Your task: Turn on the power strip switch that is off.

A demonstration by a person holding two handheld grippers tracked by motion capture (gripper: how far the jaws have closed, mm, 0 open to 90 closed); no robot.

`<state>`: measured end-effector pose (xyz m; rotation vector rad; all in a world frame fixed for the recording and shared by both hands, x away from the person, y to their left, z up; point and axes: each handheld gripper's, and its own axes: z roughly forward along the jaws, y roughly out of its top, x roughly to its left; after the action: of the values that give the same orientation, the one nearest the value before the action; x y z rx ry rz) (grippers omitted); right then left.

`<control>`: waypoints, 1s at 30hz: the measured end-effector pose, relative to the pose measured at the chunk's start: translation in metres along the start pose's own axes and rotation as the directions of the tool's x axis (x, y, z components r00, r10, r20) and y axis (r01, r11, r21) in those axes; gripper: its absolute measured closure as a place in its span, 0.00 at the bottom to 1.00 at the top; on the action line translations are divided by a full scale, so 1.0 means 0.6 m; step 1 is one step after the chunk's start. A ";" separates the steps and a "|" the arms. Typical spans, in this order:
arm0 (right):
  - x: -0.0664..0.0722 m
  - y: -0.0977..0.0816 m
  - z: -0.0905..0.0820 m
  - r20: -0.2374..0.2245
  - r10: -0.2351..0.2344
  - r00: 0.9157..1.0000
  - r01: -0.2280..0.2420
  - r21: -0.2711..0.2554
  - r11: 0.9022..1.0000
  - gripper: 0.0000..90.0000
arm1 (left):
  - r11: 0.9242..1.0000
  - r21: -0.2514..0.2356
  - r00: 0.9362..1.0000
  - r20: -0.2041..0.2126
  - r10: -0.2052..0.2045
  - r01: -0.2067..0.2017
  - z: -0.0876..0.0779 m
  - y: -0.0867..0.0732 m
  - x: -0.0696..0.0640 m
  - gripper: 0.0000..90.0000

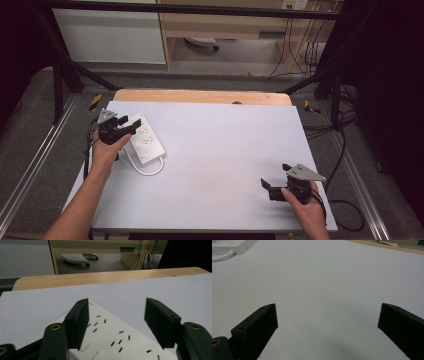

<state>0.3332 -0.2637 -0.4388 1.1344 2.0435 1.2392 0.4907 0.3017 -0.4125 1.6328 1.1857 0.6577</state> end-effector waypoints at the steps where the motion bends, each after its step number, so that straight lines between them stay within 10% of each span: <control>1: 0.000 0.000 0.000 0.000 -0.003 1.000 0.003 0.001 1.000 0.03 | 1.000 0.000 1.000 0.001 -0.001 0.001 0.000 0.000 -0.002 0.36; 16: -0.001 -0.001 0.002 0.000 -0.002 1.000 0.002 0.006 1.000 0.03 | 0.999 0.052 0.999 0.034 -0.014 0.012 -0.008 0.006 -0.022 0.12; 30: 0.000 -0.001 0.004 -0.002 -0.005 1.000 0.005 0.010 1.000 0.03 | 0.999 0.039 0.995 0.100 0.012 -0.016 -0.035 0.012 -0.048 0.08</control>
<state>0.3346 -0.2625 -0.4402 1.1325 2.0552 1.2295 0.4651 0.2833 -0.3945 1.6888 1.1227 0.5576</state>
